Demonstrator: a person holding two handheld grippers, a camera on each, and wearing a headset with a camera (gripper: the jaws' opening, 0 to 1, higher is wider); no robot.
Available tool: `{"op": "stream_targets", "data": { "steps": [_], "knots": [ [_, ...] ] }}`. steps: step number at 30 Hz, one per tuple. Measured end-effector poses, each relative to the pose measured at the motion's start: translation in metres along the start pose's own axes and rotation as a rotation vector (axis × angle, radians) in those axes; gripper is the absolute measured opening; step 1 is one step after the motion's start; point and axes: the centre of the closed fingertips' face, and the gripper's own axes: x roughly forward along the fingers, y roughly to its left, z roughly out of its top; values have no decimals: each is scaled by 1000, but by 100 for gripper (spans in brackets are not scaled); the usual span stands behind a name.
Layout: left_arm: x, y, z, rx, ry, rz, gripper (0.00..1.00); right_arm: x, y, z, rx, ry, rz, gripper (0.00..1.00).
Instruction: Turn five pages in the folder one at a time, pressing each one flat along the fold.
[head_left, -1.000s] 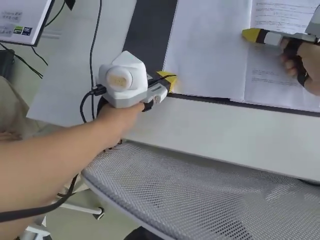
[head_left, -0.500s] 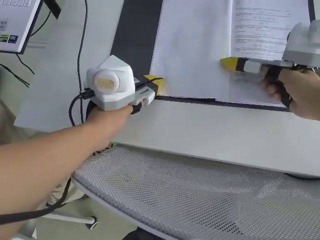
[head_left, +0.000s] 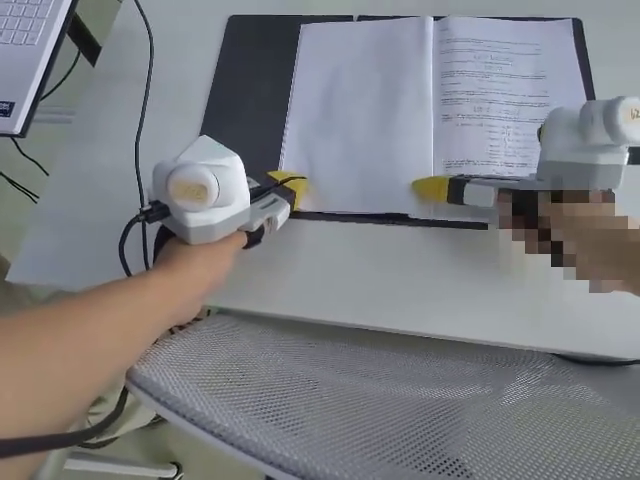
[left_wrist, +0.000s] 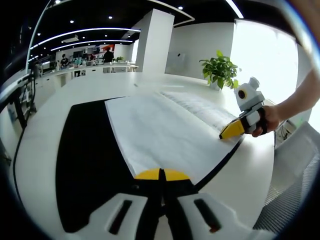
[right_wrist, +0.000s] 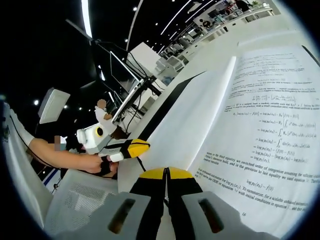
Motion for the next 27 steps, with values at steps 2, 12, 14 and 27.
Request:
{"op": "stream_targets", "data": {
  "steps": [2, 12, 14, 27],
  "knots": [
    [0, 0, 0, 2, 2, 0, 0, -1, 3, -3, 11, 2, 4, 0],
    [0, 0, 0, 9, 7, 0, 0, -4, 19, -30, 9, 83, 26, 0],
    [0, -1, 0, 9, 8, 0, 0, -6, 22, -34, 13, 81, 29, 0],
    [0, -1, 0, 6, 26, -1, 0, -31, 46, -12, 20, -36, 27, 0]
  ]
}}
